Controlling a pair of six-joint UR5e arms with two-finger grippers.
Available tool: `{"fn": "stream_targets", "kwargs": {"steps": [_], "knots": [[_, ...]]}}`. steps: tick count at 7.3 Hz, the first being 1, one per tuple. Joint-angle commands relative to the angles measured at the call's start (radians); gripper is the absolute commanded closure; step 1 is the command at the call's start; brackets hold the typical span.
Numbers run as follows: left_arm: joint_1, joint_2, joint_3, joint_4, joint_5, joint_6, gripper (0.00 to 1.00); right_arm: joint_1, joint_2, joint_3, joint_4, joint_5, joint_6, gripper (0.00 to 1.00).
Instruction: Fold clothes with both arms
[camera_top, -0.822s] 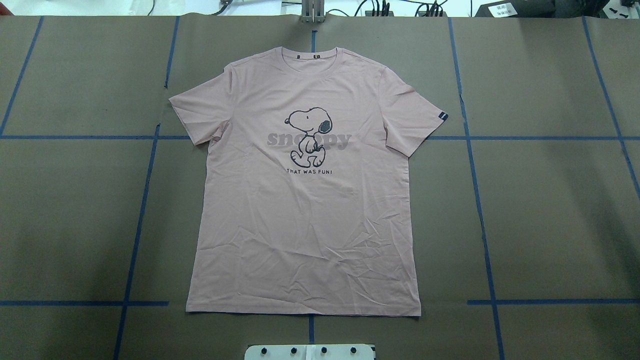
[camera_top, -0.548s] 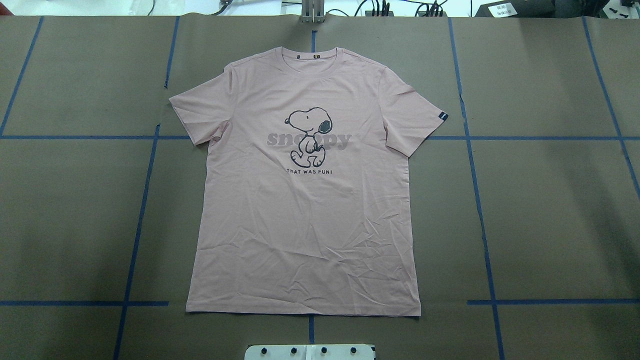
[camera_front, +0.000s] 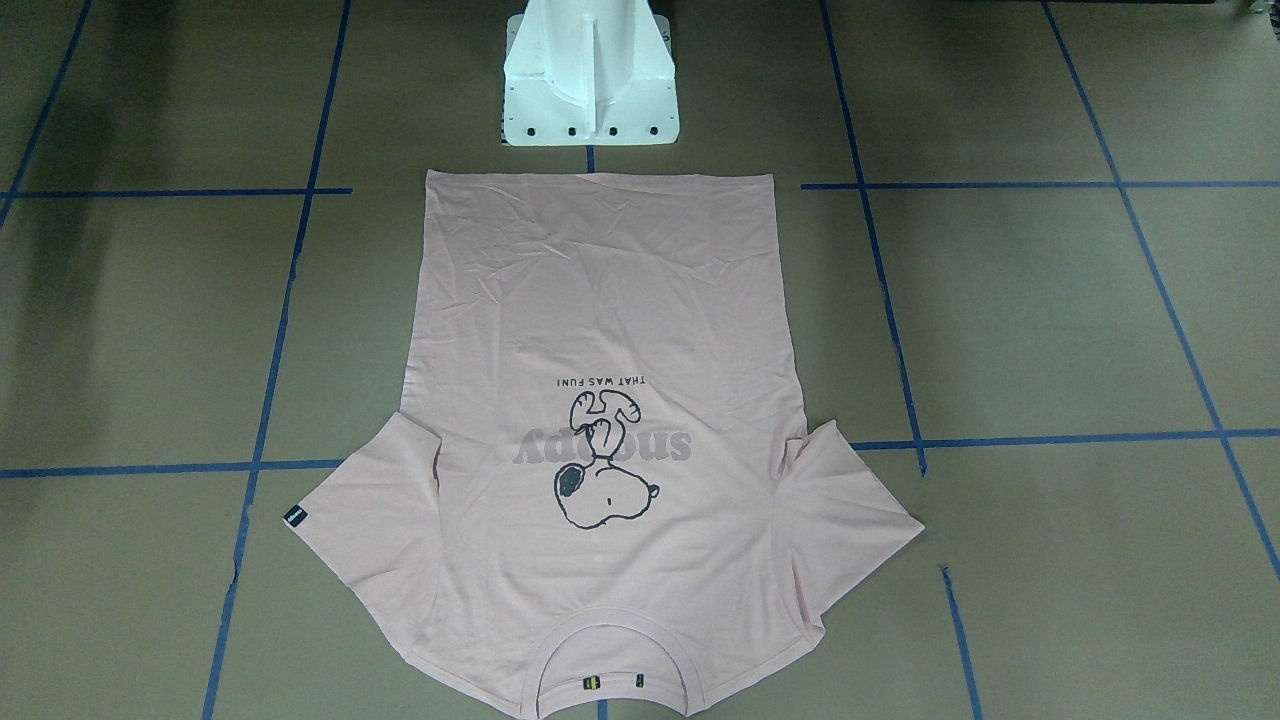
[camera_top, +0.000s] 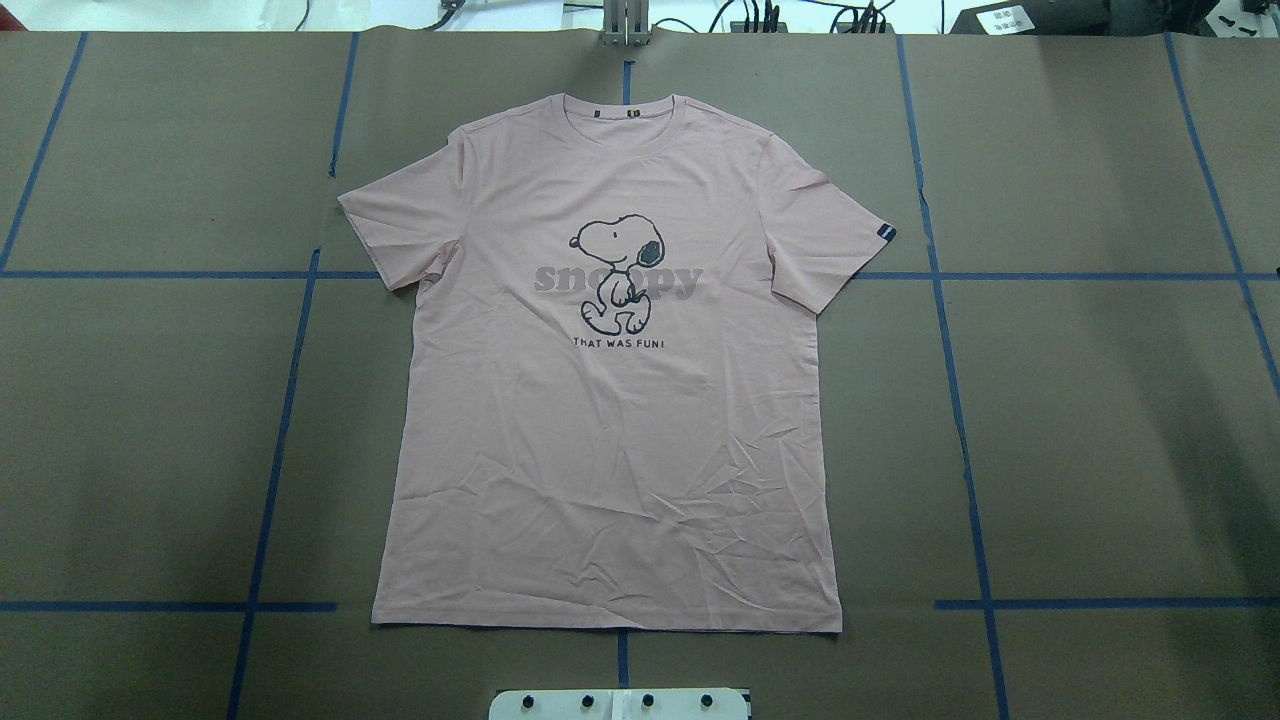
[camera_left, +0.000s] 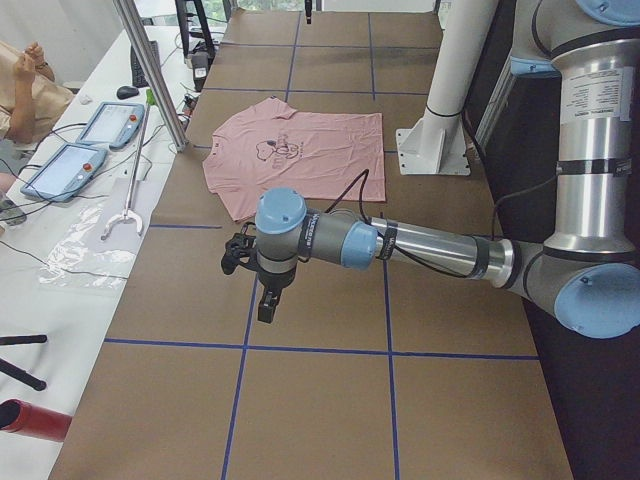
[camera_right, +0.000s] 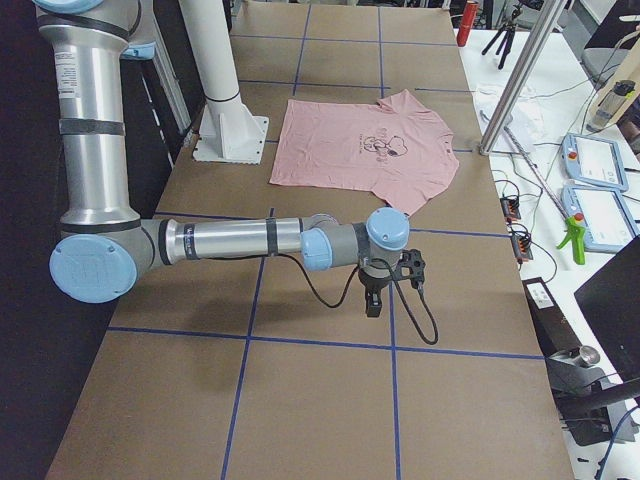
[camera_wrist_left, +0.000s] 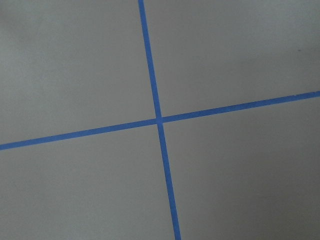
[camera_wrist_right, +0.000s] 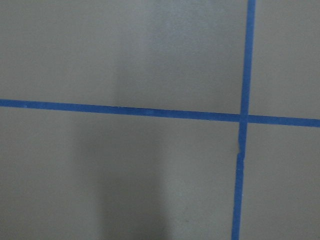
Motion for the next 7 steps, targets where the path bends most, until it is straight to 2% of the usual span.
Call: {"fn": "stream_targets", "kwargs": {"steps": [1, 2, 3, 4, 5, 7], "knots": [[0.001, 0.027, -0.014, -0.011, -0.038, -0.003, 0.0, -0.066, 0.003, -0.009, 0.152, -0.005, 0.127, 0.0], [0.001, 0.029, -0.02, -0.029, -0.138, -0.006, 0.0, -0.075, 0.0, -0.035, 0.188, 0.003, 0.17, 0.0], [0.004, 0.029, 0.02, -0.096, -0.18, -0.008, 0.0, -0.101, 0.002, -0.048, 0.266, -0.005, 0.178, 0.0], [0.005, 0.036, 0.028, -0.15, -0.181, -0.012, 0.0, -0.125, 0.047, -0.077, 0.295, -0.009, 0.259, 0.0], [0.005, 0.036, 0.033, -0.152, -0.181, -0.012, 0.0, -0.171, 0.154, -0.135, 0.297, -0.026, 0.373, 0.0], [0.005, 0.038, 0.036, -0.155, -0.181, -0.011, 0.0, -0.312, 0.323, -0.173, 0.296, -0.177, 0.596, 0.01]]}}
